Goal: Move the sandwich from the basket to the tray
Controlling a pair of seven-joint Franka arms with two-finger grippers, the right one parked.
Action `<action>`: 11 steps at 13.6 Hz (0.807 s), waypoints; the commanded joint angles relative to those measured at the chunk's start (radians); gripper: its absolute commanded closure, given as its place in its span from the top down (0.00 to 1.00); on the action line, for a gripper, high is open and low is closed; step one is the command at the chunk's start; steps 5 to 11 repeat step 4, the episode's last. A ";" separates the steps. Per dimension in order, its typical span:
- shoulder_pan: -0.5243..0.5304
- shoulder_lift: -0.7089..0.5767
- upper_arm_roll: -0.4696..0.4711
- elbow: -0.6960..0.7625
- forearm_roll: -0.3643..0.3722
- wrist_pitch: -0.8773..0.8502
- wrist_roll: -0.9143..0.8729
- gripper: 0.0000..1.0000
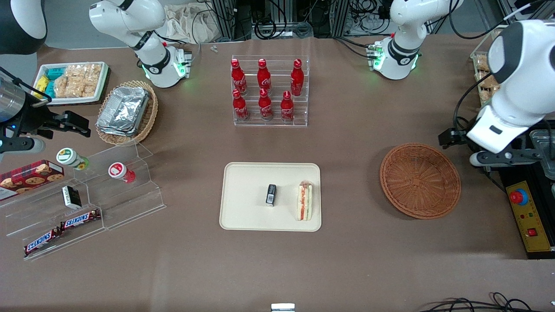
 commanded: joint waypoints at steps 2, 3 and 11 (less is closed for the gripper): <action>0.064 0.065 -0.007 0.130 -0.068 -0.075 0.064 1.00; 0.064 0.078 -0.007 0.154 -0.054 -0.098 0.063 1.00; 0.062 0.078 -0.007 0.155 -0.052 -0.109 0.062 1.00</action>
